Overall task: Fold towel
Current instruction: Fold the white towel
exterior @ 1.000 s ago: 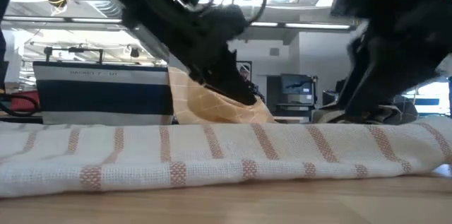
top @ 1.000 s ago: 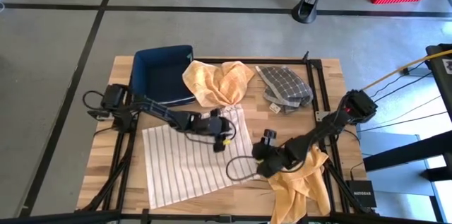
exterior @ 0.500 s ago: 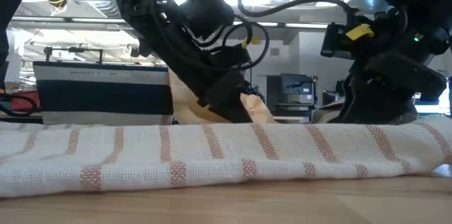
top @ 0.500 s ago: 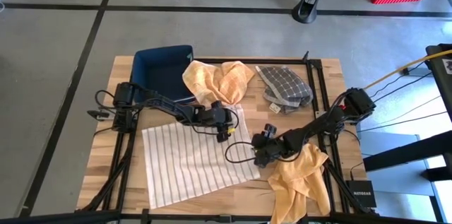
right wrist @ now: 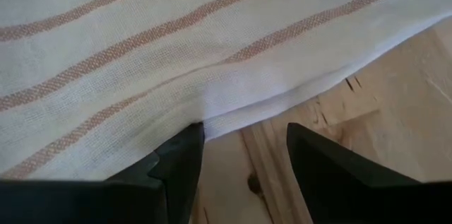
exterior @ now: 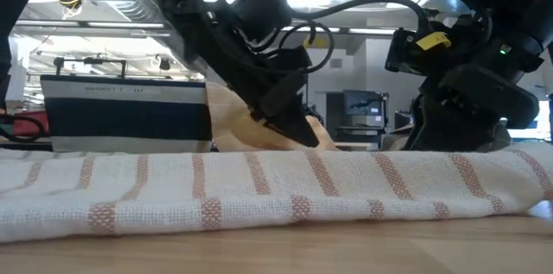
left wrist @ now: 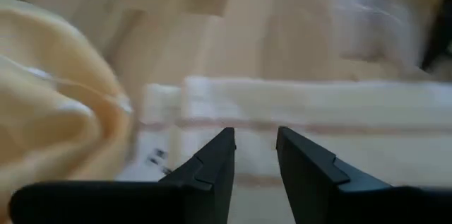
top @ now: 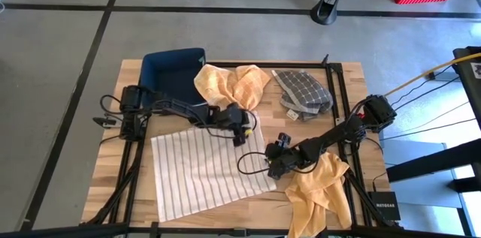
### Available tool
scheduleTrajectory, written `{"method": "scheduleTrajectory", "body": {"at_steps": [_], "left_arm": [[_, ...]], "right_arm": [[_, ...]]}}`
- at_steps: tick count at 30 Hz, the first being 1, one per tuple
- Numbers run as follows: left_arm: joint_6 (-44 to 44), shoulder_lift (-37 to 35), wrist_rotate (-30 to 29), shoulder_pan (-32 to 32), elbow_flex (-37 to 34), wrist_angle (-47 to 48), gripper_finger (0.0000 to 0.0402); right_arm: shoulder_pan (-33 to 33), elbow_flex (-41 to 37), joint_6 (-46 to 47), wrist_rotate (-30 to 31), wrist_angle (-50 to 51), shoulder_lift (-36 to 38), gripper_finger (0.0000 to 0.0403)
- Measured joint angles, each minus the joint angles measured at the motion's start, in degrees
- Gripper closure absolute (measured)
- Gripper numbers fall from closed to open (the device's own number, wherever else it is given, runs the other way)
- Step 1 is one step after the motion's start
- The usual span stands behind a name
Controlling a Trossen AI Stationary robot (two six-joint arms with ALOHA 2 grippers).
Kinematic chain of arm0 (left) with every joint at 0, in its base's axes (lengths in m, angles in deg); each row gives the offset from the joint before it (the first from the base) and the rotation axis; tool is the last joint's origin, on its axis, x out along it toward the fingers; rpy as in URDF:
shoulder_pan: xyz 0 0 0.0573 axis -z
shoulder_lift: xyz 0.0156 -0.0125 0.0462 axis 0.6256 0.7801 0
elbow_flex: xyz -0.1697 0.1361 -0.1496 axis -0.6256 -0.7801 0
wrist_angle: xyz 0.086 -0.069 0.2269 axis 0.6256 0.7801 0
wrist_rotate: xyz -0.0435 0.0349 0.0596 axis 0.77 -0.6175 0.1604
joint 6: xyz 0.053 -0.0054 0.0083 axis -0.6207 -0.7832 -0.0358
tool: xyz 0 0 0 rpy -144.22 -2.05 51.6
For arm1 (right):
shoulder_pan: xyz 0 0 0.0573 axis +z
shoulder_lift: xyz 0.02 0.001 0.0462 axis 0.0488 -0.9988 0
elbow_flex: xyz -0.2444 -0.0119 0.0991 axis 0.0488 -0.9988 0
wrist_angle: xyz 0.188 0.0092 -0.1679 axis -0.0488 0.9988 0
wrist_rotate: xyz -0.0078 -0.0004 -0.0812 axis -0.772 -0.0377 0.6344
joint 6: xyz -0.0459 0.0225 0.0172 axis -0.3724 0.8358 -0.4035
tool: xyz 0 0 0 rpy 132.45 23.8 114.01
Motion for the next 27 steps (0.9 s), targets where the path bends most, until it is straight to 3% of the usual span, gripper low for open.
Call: {"method": "scheduleTrajectory", "body": {"at_steps": [4, 10, 27], "left_arm": [[-1.4, 1.0, 1.7, -3.0, 1.7, 1.4, 0.0301], [-1.6, 4.3, 10.8, -5.8, 3.2, 1.6, 0.0301], [-5.9, 6.1, 7.9, -7.9, 7.9, 6.2, 0.0301]], "right_arm": [[0.0, 0.0, -0.2, -0.1, 0.1, 0.0, 0.0194], [0.0, 0.0, -1.4, -0.2, 0.2, -0.1, 0.0194], [0.0, -0.1, -3.7, 0.0, 0.2, -0.1, 0.0194]]}}
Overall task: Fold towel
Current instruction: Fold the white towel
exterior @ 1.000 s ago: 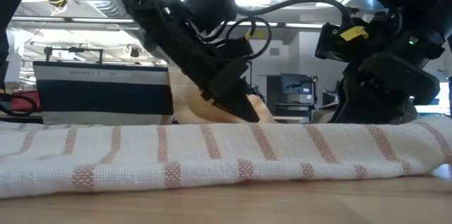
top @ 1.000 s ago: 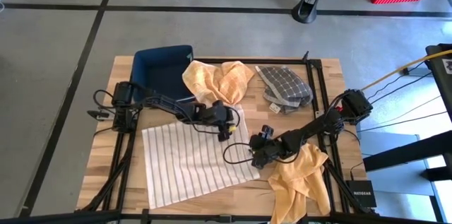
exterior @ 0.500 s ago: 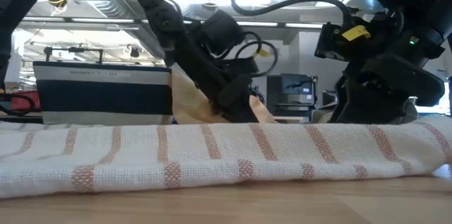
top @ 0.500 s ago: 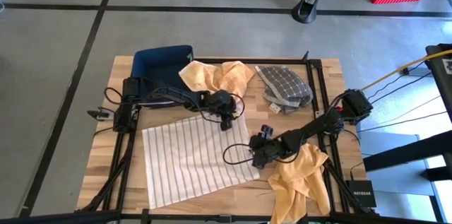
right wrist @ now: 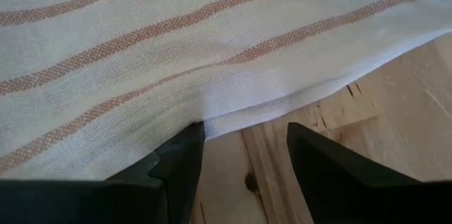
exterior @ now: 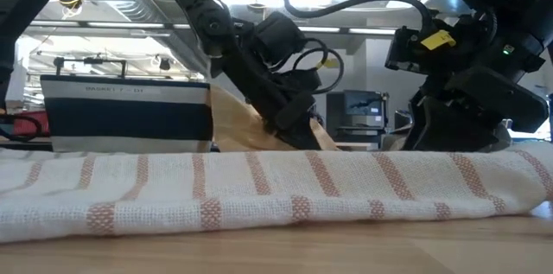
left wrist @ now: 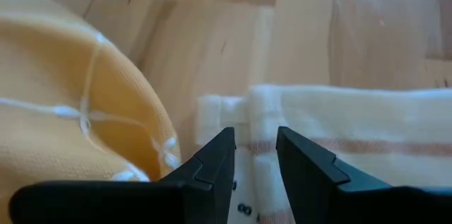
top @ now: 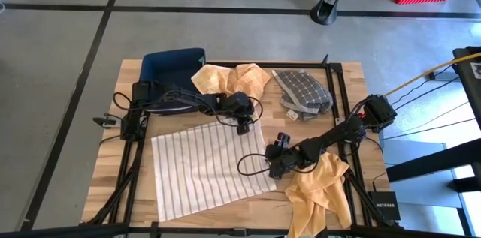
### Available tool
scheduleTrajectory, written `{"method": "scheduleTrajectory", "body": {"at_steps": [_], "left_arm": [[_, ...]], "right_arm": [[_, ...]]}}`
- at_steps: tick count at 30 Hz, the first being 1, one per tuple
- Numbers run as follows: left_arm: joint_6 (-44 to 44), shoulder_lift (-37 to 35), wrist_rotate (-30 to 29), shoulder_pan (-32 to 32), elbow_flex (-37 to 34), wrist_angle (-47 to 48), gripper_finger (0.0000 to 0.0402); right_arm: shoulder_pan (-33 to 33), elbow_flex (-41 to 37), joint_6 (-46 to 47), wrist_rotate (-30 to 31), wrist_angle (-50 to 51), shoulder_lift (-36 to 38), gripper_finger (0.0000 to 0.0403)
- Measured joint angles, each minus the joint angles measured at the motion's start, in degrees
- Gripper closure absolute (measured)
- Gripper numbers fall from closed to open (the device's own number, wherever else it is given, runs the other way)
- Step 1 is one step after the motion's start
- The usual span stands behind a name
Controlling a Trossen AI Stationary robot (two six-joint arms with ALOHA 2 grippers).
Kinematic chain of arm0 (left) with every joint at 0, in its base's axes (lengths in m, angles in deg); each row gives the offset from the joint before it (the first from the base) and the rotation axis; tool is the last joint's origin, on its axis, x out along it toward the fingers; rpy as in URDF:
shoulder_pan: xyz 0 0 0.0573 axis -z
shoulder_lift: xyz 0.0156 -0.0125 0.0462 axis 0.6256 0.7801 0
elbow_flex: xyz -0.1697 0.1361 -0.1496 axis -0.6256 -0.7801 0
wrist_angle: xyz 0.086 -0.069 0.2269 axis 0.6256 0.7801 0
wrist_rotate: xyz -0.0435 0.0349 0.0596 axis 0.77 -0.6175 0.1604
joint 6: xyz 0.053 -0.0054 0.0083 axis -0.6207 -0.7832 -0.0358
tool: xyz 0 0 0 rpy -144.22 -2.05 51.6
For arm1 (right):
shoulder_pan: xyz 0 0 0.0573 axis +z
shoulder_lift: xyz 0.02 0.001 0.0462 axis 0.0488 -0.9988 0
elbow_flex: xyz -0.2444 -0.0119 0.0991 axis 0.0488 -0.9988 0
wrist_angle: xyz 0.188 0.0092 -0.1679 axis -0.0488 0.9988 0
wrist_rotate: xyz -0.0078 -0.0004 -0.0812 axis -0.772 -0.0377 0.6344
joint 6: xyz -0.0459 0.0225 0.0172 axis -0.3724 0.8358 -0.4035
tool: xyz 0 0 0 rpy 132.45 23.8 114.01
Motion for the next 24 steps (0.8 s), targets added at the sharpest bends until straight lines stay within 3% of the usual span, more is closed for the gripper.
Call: {"method": "scheduleTrajectory", "body": {"at_steps": [13, 24], "left_arm": [[0.4, 0.0, 7.9, -0.2, 0.0, 2.4, 0.0301], [1.6, 0.0, 9.4, -0.5, -0.1, 2.8, 0.0302]], "right_arm": [[0.0, 0.0, -1.2, 1.2, -0.3, 0.0, 0.0194], [0.0, 0.0, -1.3, 1.5, -0.3, 0.0, 0.0194]]}}
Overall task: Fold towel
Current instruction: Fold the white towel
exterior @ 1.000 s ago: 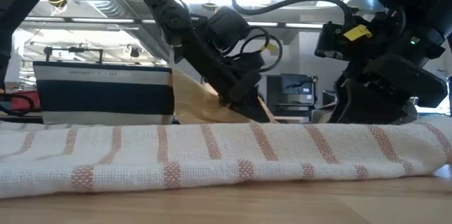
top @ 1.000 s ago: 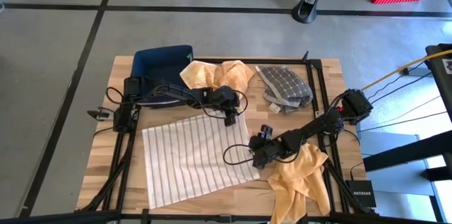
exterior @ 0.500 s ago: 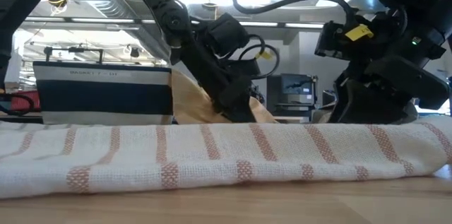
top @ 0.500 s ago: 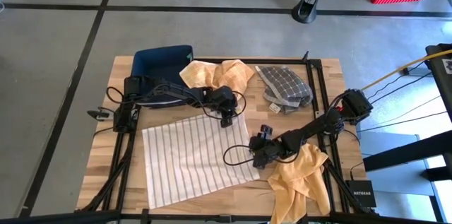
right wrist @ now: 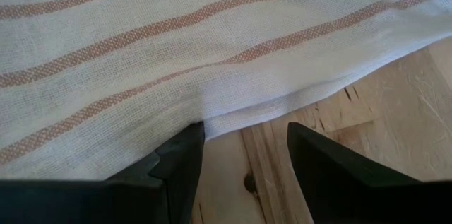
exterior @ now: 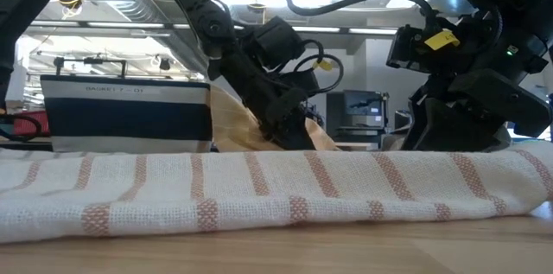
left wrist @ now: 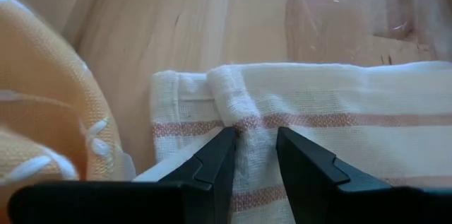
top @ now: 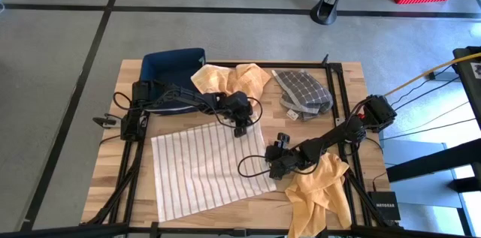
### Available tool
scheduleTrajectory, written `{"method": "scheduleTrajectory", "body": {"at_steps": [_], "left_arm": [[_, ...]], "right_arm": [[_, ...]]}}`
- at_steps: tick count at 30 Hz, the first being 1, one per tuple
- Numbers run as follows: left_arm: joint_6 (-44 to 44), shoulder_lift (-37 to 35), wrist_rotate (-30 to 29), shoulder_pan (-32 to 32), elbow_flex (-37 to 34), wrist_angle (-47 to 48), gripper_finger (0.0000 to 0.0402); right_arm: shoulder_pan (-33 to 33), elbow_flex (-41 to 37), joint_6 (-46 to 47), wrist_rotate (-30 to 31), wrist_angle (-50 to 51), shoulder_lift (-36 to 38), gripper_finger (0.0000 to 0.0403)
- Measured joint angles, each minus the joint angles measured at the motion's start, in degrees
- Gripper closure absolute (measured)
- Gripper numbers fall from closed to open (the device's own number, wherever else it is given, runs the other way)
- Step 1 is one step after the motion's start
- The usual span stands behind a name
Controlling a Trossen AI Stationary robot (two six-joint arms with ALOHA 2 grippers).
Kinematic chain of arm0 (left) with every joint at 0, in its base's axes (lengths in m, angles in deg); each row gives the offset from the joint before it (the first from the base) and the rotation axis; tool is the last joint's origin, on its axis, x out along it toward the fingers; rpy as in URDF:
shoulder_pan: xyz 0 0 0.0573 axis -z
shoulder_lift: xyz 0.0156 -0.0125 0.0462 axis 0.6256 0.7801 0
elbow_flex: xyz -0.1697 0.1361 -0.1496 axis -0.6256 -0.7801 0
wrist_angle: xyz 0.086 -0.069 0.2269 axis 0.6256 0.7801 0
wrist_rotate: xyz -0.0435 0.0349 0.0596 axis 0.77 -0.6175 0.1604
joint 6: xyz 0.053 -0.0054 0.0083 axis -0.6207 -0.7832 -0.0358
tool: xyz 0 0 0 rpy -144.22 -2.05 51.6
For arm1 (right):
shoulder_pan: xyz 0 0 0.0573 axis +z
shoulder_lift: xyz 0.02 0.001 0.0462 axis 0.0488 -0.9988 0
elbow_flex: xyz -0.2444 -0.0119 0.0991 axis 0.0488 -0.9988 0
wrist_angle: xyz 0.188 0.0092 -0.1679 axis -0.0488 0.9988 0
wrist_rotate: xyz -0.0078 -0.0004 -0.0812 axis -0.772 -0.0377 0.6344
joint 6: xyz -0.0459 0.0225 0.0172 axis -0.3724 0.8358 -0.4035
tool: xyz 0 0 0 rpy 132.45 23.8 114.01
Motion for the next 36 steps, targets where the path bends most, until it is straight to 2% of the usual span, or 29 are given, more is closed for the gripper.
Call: {"method": "scheduleTrajectory", "body": {"at_steps": [2, 6, 12, 14, 27, 36], "left_arm": [[-0.1, 0.0, 2.0, 0.0, 0.0, -0.6, 0.0302], [-1.8, 0.0, 2.1, 0.1, 0.0, -1.0, 0.0312], [-3.0, 0.1, 2.1, 0.1, 0.0, -1.0, 0.0383], [-3.7, 0.1, 2.1, 0.1, 0.0, -0.9, 0.0394], [-4.0, -1.2, -11.2, 0.2, 0.0, -0.4, 0.0399], [-4.2, -2.0, -14.6, 0.2, -0.1, -0.4, 0.04]], "right_arm": [[0.0, 0.0, 0.0, 0.0, 0.0, 0.0, 0.0194], [0.0, 0.0, 0.0, 0.0, 0.0, 0.0, 0.0194], [0.0, 0.0, 0.0, 0.0, 0.0, 0.0, 0.0194], [0.0, 0.0, 0.0, 0.1, -0.2, 0.0, 0.0194], [0.0, 0.0, -0.8, -0.1, -0.3, 0.0, 0.0194], [0.0, 0.0, 0.4, -0.4, 1.0, 0.0, 0.0194]]}}
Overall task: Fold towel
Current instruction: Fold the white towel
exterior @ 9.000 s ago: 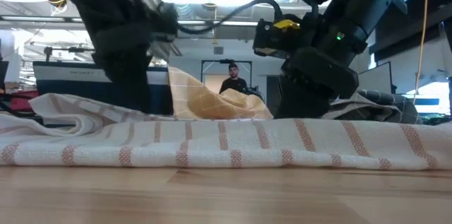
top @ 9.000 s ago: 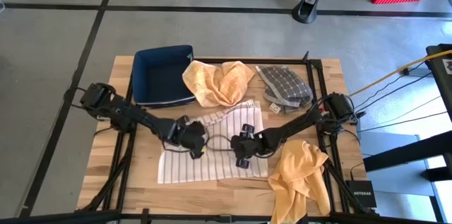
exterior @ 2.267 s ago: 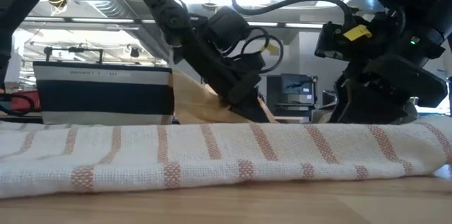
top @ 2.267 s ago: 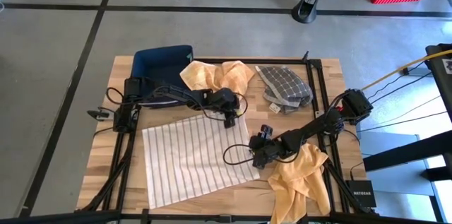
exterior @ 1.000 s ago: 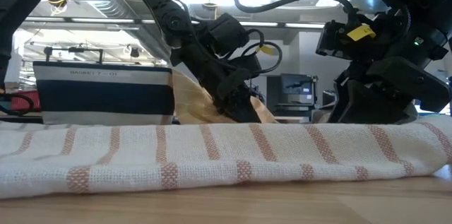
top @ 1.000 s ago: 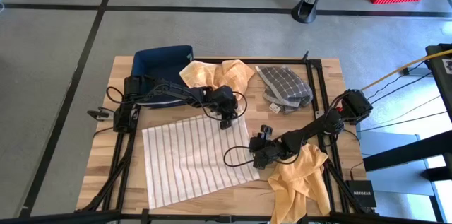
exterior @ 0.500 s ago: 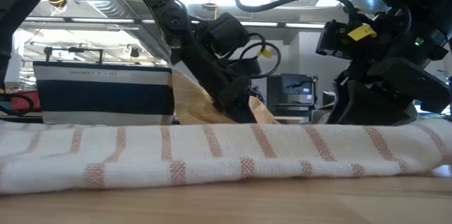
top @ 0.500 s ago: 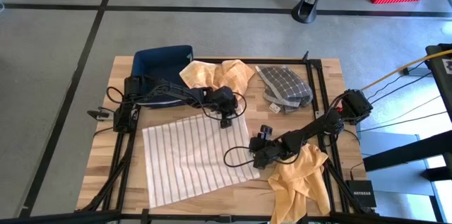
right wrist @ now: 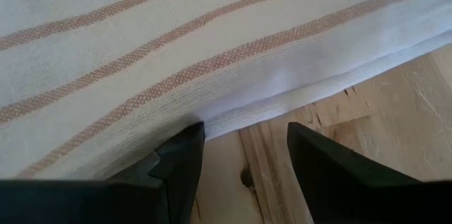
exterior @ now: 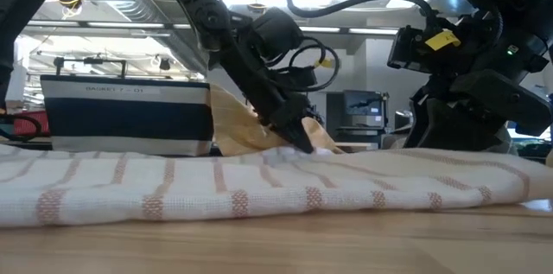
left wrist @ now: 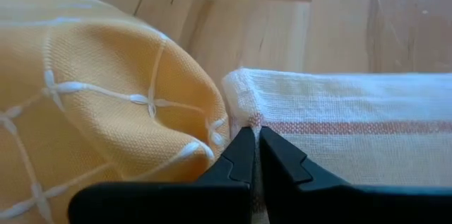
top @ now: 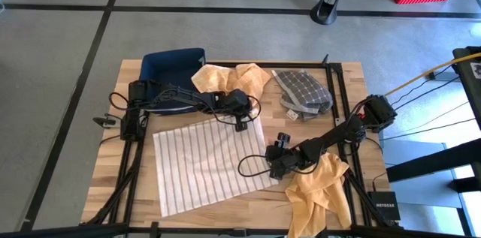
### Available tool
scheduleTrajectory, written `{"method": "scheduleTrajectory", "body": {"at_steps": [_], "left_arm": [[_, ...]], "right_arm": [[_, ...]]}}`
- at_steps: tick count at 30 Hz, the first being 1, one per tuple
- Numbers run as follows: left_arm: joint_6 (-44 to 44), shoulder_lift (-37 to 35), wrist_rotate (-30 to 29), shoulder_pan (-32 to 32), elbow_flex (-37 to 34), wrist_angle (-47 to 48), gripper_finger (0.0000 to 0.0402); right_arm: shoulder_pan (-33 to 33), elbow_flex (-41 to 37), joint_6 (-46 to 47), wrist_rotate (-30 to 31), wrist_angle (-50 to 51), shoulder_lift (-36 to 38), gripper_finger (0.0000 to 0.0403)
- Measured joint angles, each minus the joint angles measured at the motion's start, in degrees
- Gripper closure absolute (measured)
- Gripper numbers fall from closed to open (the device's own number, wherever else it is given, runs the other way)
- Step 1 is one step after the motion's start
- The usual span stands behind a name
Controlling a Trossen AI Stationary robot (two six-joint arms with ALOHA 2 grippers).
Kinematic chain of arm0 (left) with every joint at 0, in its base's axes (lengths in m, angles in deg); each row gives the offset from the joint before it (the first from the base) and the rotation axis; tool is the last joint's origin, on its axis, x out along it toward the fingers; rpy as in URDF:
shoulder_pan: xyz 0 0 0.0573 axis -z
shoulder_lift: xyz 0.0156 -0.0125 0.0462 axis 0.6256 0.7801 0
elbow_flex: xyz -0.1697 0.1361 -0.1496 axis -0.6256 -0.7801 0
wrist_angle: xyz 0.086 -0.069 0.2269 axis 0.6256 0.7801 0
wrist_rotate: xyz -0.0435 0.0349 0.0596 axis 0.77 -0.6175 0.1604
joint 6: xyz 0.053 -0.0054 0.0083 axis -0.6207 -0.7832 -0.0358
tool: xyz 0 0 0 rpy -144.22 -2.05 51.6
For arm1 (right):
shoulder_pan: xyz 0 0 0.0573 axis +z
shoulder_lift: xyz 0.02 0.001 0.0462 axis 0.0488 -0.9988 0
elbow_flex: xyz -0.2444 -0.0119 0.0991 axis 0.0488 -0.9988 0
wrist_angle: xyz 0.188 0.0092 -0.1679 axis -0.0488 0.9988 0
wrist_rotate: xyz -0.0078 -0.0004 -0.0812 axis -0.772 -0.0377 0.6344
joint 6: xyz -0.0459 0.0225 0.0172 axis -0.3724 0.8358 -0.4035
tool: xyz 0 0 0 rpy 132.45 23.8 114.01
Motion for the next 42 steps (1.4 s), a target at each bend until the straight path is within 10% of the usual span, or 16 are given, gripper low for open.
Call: {"method": "scheduleTrajectory", "body": {"at_steps": [16, 26, 35, 42], "left_arm": [[-2.9, -0.1, -2.7, 0.2, 0.1, 0.3, 0.0273], [4.3, -10.8, -2.6, 8.9, 4.9, 29.6, 0.0236], [24.8, -17.7, -3.0, 23.2, -9.7, 38.5, 0.0253], [36.3, -18.1, -13.9, 27.4, -19.4, 34.0, 0.0255]], "right_arm": [[0.0, 0.0, -0.4, 0.0, 0.4, 0.0, 0.0194], [0.0, 5.4, -1.4, -1.6, 20.5, 6.5, 0.0194], [-5.0, 5.5, -12.4, -3.9, 14.6, 9.1, 0.0194], [-12.4, 5.4, -21.2, -12.2, 9.2, 5.0, 0.0194]]}}
